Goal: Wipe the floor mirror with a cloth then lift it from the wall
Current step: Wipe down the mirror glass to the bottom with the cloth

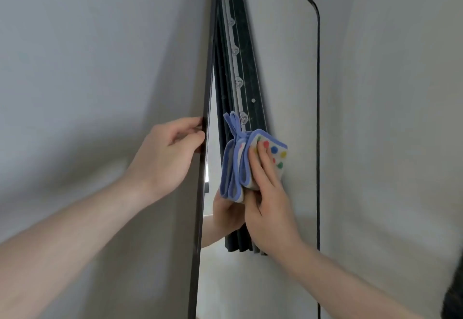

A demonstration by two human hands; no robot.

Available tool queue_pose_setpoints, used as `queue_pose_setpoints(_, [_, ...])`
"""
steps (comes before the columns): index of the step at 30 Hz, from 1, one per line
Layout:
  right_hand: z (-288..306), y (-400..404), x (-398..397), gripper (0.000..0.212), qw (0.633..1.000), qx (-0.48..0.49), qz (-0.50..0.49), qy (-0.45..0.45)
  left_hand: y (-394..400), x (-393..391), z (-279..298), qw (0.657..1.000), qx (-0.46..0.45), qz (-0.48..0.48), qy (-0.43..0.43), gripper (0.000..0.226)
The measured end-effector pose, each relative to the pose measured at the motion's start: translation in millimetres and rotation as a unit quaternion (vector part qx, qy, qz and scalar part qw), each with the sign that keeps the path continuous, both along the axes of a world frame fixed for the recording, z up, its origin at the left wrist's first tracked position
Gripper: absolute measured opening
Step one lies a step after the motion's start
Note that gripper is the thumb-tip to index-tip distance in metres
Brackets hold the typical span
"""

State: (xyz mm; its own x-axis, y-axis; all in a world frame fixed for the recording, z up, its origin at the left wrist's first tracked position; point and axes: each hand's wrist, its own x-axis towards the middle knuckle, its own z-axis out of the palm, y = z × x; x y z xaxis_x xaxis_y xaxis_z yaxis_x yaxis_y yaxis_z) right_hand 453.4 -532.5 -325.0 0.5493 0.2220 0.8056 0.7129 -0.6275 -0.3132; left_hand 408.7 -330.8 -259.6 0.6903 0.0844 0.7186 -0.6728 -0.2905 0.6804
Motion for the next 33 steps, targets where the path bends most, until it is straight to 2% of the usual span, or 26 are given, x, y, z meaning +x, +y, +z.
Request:
queue_pose_setpoints(6, [88,5,38,0.069,1.0,0.011,0.008,-0.018,7,26,89,0.999,-0.04,0.028,-0.012,0.04])
queue_pose_setpoints(9, [146,4,51,0.07,1.0,0.015,0.0,0.001,14,29,148,0.998,-0.014,0.052,0.014,0.047])
queue_pose_setpoints(14, [250,-9,76,0.078,0.996,0.042,-0.052,0.058,29,37,237,0.995,0.012,0.068,0.065,0.03])
queue_pose_setpoints(20, [322,-36,110,0.079,0.979,0.091,-0.153,0.094,36,47,287,0.98,0.091,0.083,0.157,0.017])
queue_pose_setpoints(26, [353,-36,108,0.076,0.927,0.187,-0.242,0.218,42,48,320,0.957,0.148,0.076,0.239,0.02])
queue_pose_setpoints(31, [331,-1,75,0.078,0.89,0.243,-0.199,0.331,48,44,319,0.933,0.206,0.072,0.285,0.021])
queue_pose_setpoints(33, [324,13,60,0.089,0.888,0.237,-0.173,0.355,49,43,314,0.928,0.22,0.067,0.294,0.02])
